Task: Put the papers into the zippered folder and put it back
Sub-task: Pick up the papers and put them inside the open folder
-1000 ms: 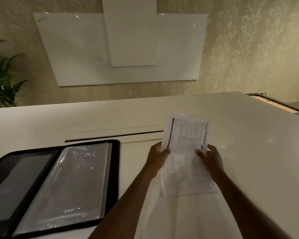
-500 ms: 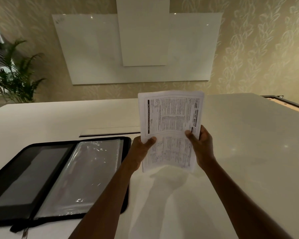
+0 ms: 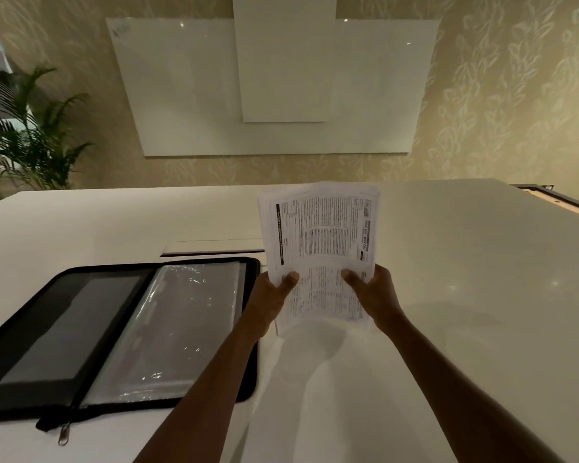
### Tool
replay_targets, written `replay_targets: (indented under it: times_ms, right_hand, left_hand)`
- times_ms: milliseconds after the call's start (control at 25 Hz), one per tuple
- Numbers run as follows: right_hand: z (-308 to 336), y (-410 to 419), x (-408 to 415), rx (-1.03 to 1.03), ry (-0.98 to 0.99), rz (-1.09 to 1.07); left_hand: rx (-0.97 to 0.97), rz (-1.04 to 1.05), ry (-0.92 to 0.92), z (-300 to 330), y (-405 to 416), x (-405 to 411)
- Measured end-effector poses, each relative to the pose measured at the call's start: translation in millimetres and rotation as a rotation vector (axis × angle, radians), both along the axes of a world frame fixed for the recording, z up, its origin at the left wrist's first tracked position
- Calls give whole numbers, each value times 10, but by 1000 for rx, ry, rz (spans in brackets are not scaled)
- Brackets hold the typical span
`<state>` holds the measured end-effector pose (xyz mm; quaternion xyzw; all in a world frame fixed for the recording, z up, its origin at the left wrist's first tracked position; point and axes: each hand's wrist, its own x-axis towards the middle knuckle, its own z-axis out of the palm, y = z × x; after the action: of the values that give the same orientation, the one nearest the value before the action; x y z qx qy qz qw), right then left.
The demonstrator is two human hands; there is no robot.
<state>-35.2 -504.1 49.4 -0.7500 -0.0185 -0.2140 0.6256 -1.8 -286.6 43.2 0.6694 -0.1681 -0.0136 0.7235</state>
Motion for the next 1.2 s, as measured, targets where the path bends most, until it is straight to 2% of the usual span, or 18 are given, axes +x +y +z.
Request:
replay_targets:
  times_ms: [200, 520, 600, 720, 920, 1080, 1200]
  right_hand:
    - [-91, 34, 36, -3, 32, -31]
    - [-233, 113, 172, -19, 94, -32]
    - [-217, 88, 204, -14, 93, -7]
    - [-269, 55, 228, 14, 100, 20]
    - [-425, 185, 285, 287, 200, 125]
    - [-389, 487, 343, 461, 135, 262]
    - [-383, 594, 416, 490, 97, 252]
  left_hand:
    - [143, -8, -26, 19, 39, 47]
    - [127, 50, 56, -151, 86, 165]
    - [80, 84, 98, -103, 132, 233]
    - [-90, 108, 160, -43, 241, 321]
    - [-326, 145, 275, 7, 285, 384]
    - [-380, 78, 262, -21, 121, 273]
    - [-338, 97, 267, 14, 111, 269]
